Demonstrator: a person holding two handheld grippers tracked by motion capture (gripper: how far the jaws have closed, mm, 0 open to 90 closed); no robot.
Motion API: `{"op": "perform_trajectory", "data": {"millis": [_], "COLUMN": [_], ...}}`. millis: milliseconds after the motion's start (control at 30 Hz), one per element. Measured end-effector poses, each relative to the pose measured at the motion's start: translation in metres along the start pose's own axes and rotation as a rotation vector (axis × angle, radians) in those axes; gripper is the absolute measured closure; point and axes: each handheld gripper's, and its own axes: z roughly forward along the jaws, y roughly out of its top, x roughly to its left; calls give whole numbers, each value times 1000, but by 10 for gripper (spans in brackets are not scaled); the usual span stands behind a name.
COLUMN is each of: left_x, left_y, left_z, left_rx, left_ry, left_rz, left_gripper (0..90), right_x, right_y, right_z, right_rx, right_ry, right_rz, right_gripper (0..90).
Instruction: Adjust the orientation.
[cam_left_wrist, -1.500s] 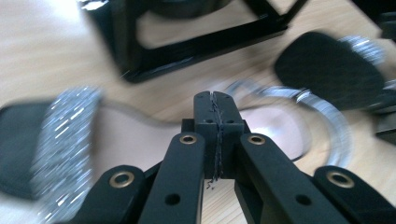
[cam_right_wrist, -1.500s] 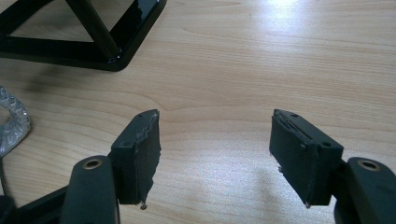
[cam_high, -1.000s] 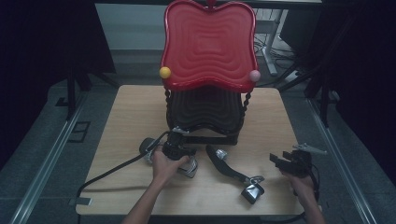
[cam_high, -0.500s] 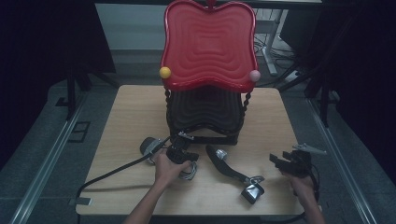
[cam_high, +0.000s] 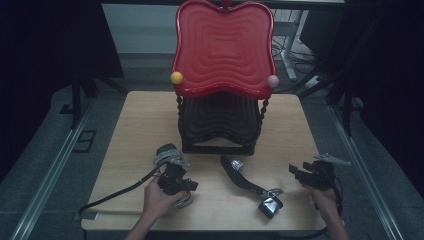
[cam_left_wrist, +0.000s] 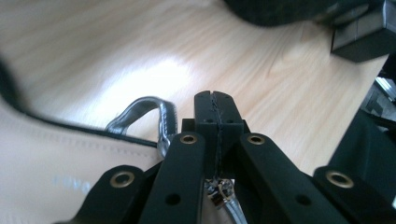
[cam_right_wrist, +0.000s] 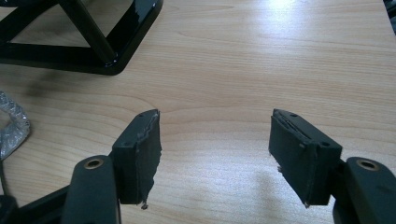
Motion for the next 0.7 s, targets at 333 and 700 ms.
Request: {"op": "perform_trajectory", "data": {"millis": [333, 700], "left_x": [18, 50], "left_y": [-38, -53], "left_z": [-36, -66], "left_rx": [44, 17], "left_ry": [98, 183], "left_rz": [-13, -102], "left_gripper": [899, 891], "right_x": [2, 3], "right_y": [0, 0], "right_z": [1, 2], "right_rx": [3, 5], "right_ry": [-4, -3], "right_rz": [-3, -3], "right_gripper": [349, 350]}}
